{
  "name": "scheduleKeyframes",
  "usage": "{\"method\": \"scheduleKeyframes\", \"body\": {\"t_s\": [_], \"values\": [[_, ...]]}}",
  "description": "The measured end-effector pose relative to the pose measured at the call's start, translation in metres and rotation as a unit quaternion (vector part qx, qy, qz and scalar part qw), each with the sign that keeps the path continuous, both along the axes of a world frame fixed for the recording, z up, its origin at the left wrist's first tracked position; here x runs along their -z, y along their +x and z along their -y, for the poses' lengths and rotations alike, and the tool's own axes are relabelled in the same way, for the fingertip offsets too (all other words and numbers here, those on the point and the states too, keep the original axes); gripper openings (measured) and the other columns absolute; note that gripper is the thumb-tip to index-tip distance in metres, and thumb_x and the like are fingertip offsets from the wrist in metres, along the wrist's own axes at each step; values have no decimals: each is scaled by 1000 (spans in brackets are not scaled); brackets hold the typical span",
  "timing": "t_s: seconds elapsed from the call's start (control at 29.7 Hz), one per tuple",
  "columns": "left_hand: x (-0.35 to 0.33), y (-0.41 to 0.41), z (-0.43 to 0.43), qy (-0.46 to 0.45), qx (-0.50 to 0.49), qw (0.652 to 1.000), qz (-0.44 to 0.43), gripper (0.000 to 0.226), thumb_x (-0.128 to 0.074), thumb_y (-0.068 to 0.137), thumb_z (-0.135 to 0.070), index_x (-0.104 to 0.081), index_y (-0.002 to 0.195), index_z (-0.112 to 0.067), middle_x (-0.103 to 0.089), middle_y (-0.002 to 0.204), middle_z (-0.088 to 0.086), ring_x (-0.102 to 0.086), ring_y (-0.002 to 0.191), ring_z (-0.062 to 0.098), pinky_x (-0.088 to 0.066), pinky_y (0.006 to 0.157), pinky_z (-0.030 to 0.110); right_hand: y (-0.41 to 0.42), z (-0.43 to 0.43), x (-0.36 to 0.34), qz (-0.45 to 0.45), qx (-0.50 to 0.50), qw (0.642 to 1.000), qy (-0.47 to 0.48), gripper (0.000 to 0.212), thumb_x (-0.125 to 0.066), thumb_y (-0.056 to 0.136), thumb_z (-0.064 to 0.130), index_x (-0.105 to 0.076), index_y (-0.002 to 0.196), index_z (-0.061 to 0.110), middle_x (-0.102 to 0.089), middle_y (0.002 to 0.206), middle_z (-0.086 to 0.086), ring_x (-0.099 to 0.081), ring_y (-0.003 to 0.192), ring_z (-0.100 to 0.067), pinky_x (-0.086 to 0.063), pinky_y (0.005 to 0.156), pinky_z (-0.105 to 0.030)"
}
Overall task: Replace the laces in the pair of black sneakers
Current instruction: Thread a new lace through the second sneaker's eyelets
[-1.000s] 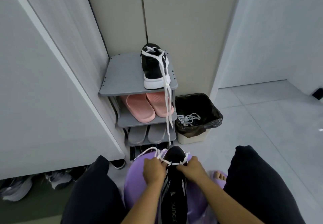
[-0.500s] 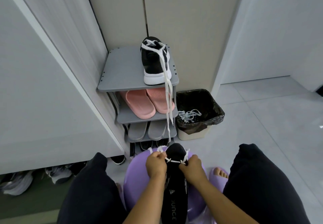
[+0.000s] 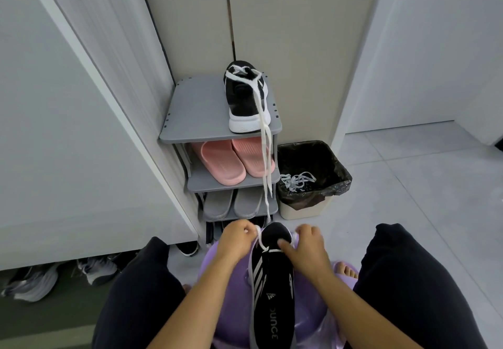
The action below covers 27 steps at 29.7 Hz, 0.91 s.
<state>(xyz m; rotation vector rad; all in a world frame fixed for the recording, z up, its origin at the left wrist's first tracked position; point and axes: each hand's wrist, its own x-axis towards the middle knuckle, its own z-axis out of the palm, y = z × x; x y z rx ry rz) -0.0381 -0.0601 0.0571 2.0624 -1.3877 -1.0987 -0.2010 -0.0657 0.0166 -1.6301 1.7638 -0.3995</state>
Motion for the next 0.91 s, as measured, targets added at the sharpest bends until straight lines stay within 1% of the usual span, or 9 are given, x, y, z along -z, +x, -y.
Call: {"method": "scheduleKeyframes", "body": {"t_s": [0.1,0.24,0.34,0.44,0.51,0.61,0.71,0.81,0.91], "values": [[-50,-1,10,-42,168,984,38,12,-50,90,-8,-59,96,-13,-64,94,5,-61,83,22,-47,73,31,11,13,-49,140,-103,972,-160,40,-51,85,31,-57,116,7,-54,118,-3,-49,113,-18,-35,95,-23],[-109,1,22,-98,209,973,-29,14,-54,90,-9,-45,100,-16,-60,82,-4,-52,69,7,-42,64,22,18,27,-112,294,-158,942,-37,13,-50,95,14,-60,103,16,-60,80,8,-55,73,4,-43,75,-13],[-135,14,27,-99,231,968,-25,22,-61,86,-10,-50,103,-18,-60,73,-11,-51,62,0,-41,64,17,6,40,-130,309,-134,940,-51,15,-52,94,14,-60,81,12,-49,65,2,-48,53,0,-44,58,-16],[-148,37,20,-82,210,974,-10,8,-63,87,-13,-65,95,-13,-62,64,-6,-52,53,1,-43,54,10,-19,50,-134,284,-50,954,-80,19,-54,93,17,-57,74,13,-46,63,1,-49,59,-18,-49,62,-33],[-146,51,13,-69,177,981,-46,6,-62,87,-12,-68,85,-14,-61,59,-5,-50,48,1,-41,50,10,-36,52,-134,220,-33,969,-107,21,-53,94,16,-55,73,15,-44,62,2,-41,58,-14,-38,57,-23],[-131,61,2,-34,158,986,-46,10,-63,87,-11,-67,80,-17,-61,54,-6,-49,46,2,-40,49,13,-56,49,-119,88,-1,990,-113,18,-48,95,18,-56,81,10,-50,67,1,-46,67,-18,-34,56,-26],[-114,55,-6,-18,152,988,-32,9,-63,87,-13,-65,79,-15,-59,57,-4,-47,45,4,-38,46,13,-60,41,-105,-35,1,991,-132,15,-53,92,19,-62,92,7,-59,88,-6,-55,92,-30,-38,72,-32],[-107,32,-6,-45,195,980,-25,11,-62,88,-16,-64,77,-19,-59,58,-6,-45,44,1,-38,50,13,-32,25,-102,53,-157,975,-145,31,-65,86,17,-61,115,8,-57,118,-6,-52,113,-20,-34,99,-26],[-106,8,0,-65,218,972,-65,4,-61,89,-13,-63,86,-13,-58,62,-3,-44,46,3,-38,50,13,-5,13,-103,200,-222,954,-1,7,-58,91,18,-63,95,18,-65,84,2,-57,79,-12,-44,76,-24]]}}
